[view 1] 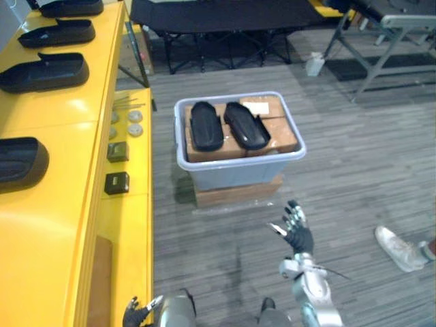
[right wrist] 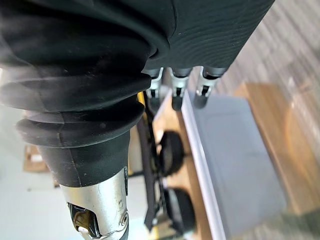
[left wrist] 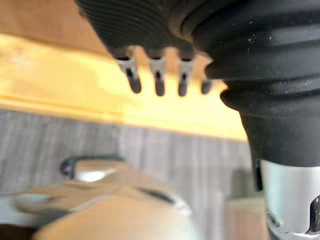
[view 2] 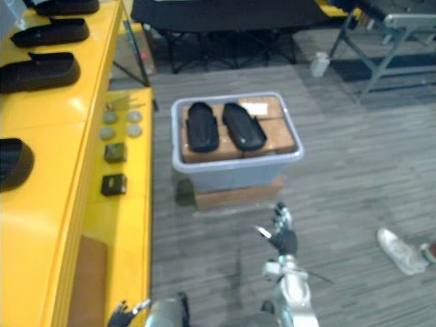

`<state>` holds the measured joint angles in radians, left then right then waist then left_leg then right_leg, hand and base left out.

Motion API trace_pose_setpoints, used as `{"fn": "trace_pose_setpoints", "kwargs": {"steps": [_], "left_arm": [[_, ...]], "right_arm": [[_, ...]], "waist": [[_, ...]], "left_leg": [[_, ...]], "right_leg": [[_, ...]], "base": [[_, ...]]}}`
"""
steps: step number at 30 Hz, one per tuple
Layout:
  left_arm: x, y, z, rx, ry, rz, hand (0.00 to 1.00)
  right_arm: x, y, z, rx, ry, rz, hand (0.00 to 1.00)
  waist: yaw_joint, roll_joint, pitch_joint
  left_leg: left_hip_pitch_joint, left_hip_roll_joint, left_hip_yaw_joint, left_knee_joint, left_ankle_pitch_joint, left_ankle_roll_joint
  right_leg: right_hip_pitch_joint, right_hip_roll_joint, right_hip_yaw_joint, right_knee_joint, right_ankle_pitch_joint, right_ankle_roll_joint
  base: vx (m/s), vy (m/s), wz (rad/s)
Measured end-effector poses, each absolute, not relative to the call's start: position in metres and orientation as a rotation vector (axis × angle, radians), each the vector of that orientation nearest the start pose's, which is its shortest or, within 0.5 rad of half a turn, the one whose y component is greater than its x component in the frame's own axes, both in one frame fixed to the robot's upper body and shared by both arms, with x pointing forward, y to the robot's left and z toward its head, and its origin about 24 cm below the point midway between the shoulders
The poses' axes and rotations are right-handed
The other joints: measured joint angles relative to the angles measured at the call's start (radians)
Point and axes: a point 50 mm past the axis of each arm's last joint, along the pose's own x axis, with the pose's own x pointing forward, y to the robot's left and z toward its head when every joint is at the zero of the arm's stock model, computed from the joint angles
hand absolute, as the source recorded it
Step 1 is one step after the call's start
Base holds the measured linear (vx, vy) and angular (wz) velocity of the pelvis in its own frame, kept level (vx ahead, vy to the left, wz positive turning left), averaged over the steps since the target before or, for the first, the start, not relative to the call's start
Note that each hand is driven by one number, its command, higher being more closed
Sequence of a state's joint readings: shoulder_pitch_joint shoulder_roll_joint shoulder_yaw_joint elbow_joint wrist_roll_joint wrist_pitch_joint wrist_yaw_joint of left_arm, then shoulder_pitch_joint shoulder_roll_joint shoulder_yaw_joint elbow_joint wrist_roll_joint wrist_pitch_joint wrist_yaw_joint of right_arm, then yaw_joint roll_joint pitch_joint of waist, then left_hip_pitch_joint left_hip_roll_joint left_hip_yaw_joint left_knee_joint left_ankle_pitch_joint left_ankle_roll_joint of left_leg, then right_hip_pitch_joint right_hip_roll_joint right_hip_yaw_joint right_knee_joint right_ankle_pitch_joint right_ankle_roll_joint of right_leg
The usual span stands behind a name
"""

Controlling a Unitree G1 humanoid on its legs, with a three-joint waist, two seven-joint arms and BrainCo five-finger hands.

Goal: Walk over and take plastic housings, then place them on the shelf

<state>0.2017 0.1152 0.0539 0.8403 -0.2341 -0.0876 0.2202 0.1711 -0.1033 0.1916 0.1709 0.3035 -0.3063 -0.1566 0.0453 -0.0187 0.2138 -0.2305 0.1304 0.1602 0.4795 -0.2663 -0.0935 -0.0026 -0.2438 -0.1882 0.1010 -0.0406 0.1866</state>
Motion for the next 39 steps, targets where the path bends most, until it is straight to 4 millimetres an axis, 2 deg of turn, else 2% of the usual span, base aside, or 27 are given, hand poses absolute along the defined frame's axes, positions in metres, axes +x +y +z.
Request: {"fn": "trace_pose_setpoints", "kwargs": {"steps": [2,5,6,7,9,11,13,14,15,16,17,18,19,20,21,22,23,25,26,27,29,30,32,35,37,38,39], "left_arm": [[0.095,0.217,-0.143,-0.028,0.948,0.467,0.0],[0.099,0.219,-0.141,0.043,0.941,0.418,0.0],[0.098,0.219,-0.141,0.065,0.952,0.415,0.0],[0.096,0.219,-0.142,0.084,0.96,0.407,0.0],[0.097,0.219,-0.142,0.124,0.968,0.37,0.0],[0.1,0.22,-0.142,0.13,0.967,0.366,0.0],[0.094,0.224,-0.144,0.126,0.991,0.38,0.0],[0.092,0.226,-0.145,0.13,1.0,0.384,0.0],[0.089,0.232,-0.145,0.147,1.014,0.397,0.0],[0.088,0.235,-0.145,0.155,1.019,0.408,0.0],[0.09,0.23,-0.147,0.139,1.037,0.44,0.0],[0.08,0.223,-0.152,0.094,1.078,0.475,0.0],[0.076,0.225,-0.153,0.072,1.095,0.507,0.0],[0.068,0.225,-0.156,0.036,1.128,0.544,0.0],[0.057,0.221,-0.159,0.005,1.165,0.572,0.0],[0.055,0.218,-0.16,-0.007,1.173,0.578,0.0],[0.051,0.214,-0.162,-0.026,1.182,0.582,0.0],[0.042,0.211,-0.163,-0.032,1.201,0.568,0.0],[0.036,0.207,-0.164,-0.046,1.216,0.564,0.0],[0.031,0.206,-0.165,-0.052,1.226,0.558,0.0],[0.03,0.205,-0.165,-0.059,1.222,0.549,0.0],[0.029,0.203,-0.165,-0.06,1.221,0.541,0.0],[0.032,0.205,-0.164,-0.037,1.201,0.504,0.0],[0.042,0.213,-0.16,0.035,1.156,0.462,0.0],[0.046,0.215,-0.158,0.056,1.137,0.444,0.0],[0.057,0.226,-0.152,0.095,1.097,0.413,0.0],[0.057,0.226,-0.152,0.096,1.097,0.413,0.0]], "right_arm": [[0.206,-0.142,-0.013,0.223,0.091,-0.103,0.0],[0.207,-0.14,-0.013,0.233,0.094,-0.145,0.0],[0.207,-0.141,-0.015,0.229,0.103,-0.16,0.0],[0.206,-0.142,-0.016,0.227,0.105,-0.172,0.0],[0.206,-0.143,-0.017,0.225,0.102,-0.179,0.0],[0.206,-0.145,-0.016,0.224,0.097,-0.183,0.0],[0.203,-0.145,-0.018,0.224,0.107,-0.172,0.0],[0.2,-0.146,-0.02,0.224,0.113,-0.165,0.0],[0.196,-0.144,-0.022,0.221,0.125,-0.148,0.0],[0.195,-0.144,-0.023,0.223,0.129,-0.141,0.0],[0.197,-0.151,-0.023,0.198,0.132,-0.135,0.0],[0.197,-0.153,-0.023,0.189,0.135,-0.131,0.0],[0.197,-0.154,-0.023,0.193,0.136,-0.129,0.0],[0.197,-0.154,-0.024,0.199,0.146,-0.122,0.0],[0.195,-0.154,-0.026,0.212,0.155,-0.119,0.0],[0.192,-0.155,-0.027,0.215,0.162,-0.122,0.0],[0.188,-0.159,-0.03,0.207,0.181,-0.133,0.0],[0.187,-0.163,-0.032,0.204,0.195,-0.148,0.0],[0.187,-0.165,-0.032,0.203,0.197,-0.158,0.0],[0.188,-0.167,-0.031,0.202,0.188,-0.167,0.0],[0.187,-0.174,-0.031,0.198,0.193,-0.194,0.0],[0.187,-0.177,-0.031,0.194,0.19,-0.207,0.0],[0.186,-0.18,-0.032,0.191,0.192,-0.226,0.0],[0.195,-0.173,-0.027,0.184,0.165,-0.192,0.0],[0.2,-0.171,-0.023,0.192,0.146,-0.169,0.0],[0.21,-0.15,-0.017,0.222,0.123,-0.099,0.0],[0.21,-0.15,-0.017,0.222,0.123,-0.099,0.0]], "waist": [[0.02,-0.002,0.001],[0.023,-0.019,0.007],[0.023,-0.018,0.01],[0.024,-0.003,0.02],[0.009,-0.002,0.02],[-0.006,0.003,0.024],[-0.005,0.002,0.023],[-0.005,-0.005,0.02],[-0.009,-0.034,0.003],[-0.013,-0.046,-0.004],[-0.021,-0.007,0.007],[-0.024,0.011,-0.002],[-0.03,0.01,-0.001],[-0.032,0.008,0.0],[-0.037,0.015,0.003],[-0.038,0.016,0.009],[-0.038,0.023,0.012],[-0.031,0.031,0.012],[-0.027,0.036,0.014],[-0.032,0.036,0.014],[-0.029,0.038,0.015],[-0.027,0.044,0.021],[-0.012,0.027,0.031],[0.003,-0.003,0.051],[0.003,-0.009,0.049],[0.033,-0.057,0.0],[0.033,-0.058,-0.001]], "left_leg": [[0.005,-0.003,-0.042,0.022,-0.048,0.006],[0.029,0.009,-0.037,0.017,-0.051,0.013],[0.047,0.025,-0.03,0.015,-0.051,0.018],[0.069,0.042,-0.033,0.007,-0.054,0.022],[0.108,0.061,-0.031,-0.017,-0.055,0.022],[0.133,0.092,-0.026,-0.037,-0.054,0.013],[0.181,0.124,-0.011,-0.059,-0.049,-0.019],[0.2,0.134,-0.013,-0.063,-0.052,-0.038],[0.219,0.137,-0.029,-0.071,-0.063,-0.08],[0.219,0.137,-0.044,-0.069,-0.071,-0.099],[0.239,0.185,-0.072,-0.082,-0.07,-0.113],[0.254,0.21,-0.09,-0.109,-0.044,-0.109],[0.241,0.211,-0.112,-0.094,-0.02,-0.073],[0.207,0.212,-0.135,-0.039,0.046,0.009],[0.165,0.231,-0.132,0.036,0.126,0.049],[0.14,0.245,-0.132,0.076,0.153,0.052],[0.111,0.242,-0.122,0.146,0.14,0.035],[0.085,0.198,-0.089,0.186,0.089,0.011],[0.09,0.163,-0.036,0.146,0.069,-0.02],[0.09,0.115,0.024,0.053,0.065,-0.026],[0.09,0.059,0.068,-0.076,0.068,-0.027],[0.09,0.031,0.065,-0.148,0.098,-0.008],[0.128,-0.019,0.064,-0.218,0.148,0.026],[0.123,-0.056,0.068,-0.249,0.157,0.04],[0.129,-0.076,0.065,-0.267,0.16,0.045],[0.178,-0.192,0.012,-0.538,0.343,0.116],[0.178,-0.192,0.012,-0.538,0.342,0.119]], "right_leg": [[-0.004,0.017,-0.001,0.031,-0.003,-0.008],[-0.068,0.016,-0.002,0.157,-0.009,-0.03],[-0.09,0.019,-0.003,0.202,0.005,-0.051],[-0.115,0.019,0.0,0.242,0.001,-0.092],[-0.137,0.018,-0.01,0.254,-0.063,-0.119],[-0.179,0.016,-0.005,0.256,-0.07,-0.122],[-0.194,0.016,-0.005,0.231,-0.053,-0.099],[-0.187,0.017,-0.006,0.205,-0.036,-0.079],[-0.187,0.012,-0.001,0.192,0.007,-0.064],[-0.189,0.013,0.004,0.2,0.023,-0.042],[-0.192,0.044,-0.031,0.285,-0.035,-0.041],[-0.214,0.061,-0.046,0.351,-0.116,-0.059],[-0.219,0.061,-0.055,0.375,-0.139,-0.07],[-0.211,0.066,-0.065,0.39,-0.16,-0.087],[-0.173,0.078,-0.092,0.372,-0.169,-0.113],[-0.142,0.089,-0.109,0.35,-0.172,-0.121],[-0.08,0.099,-0.145,0.302,-0.171,-0.135],[-0.003,0.115,-0.183,0.221,-0.155,-0.143],[0.036,0.125,-0.198,0.166,-0.14,-0.146],[0.062,0.127,-0.219,0.127,-0.128,-0.144],[0.078,0.125,-0.237,0.102,-0.117,-0.139],[0.089,0.124,-0.248,0.094,-0.114,-0.133],[0.111,0.103,-0.249,0.048,-0.088,-0.105],[0.109,0.077,-0.249,0.011,-0.069,-0.08],[0.11,0.062,-0.249,0.011,-0.06,-0.072],[0.074,0.016,-0.171,-0.028,-0.03,-0.057],[0.075,0.016,-0.171,-0.028,-0.028,-0.055]], "base": [[0.05,0.053,-0.25],[0.03,0.066,-0.31],[0.04,0.075,-0.5],[0.05,0.077,-0.55],[0.05,0.036,-0.34],[0.08,-0.113,-0.18],[0.11,-0.18,-0.13],[0.15,-0.323,0.16],[0.16,-0.375,0.3],[0.2,-0.546,0.46],[0.16,-0.472,0.4],[0.13,-0.373,0.36],[0.16,-0.406,0.26],[0.18,-0.448,0.3],[0.22,-0.536,0.35],[0.22,-0.41,0.52],[0.2,-0.279,0.5],[0.21,-0.252,0.44],[0.24,-0.19,0.39],[0.21,-0.106,0.32],[0.2,-0.016,0.35],[0.19,0.037,0.23],[0.19,0.102,0.21],[0.12,0.114,0.08],[0.11,0.132,0.12],[0.08,0.065,0.04],[0.04,0.014,0.0]]}}
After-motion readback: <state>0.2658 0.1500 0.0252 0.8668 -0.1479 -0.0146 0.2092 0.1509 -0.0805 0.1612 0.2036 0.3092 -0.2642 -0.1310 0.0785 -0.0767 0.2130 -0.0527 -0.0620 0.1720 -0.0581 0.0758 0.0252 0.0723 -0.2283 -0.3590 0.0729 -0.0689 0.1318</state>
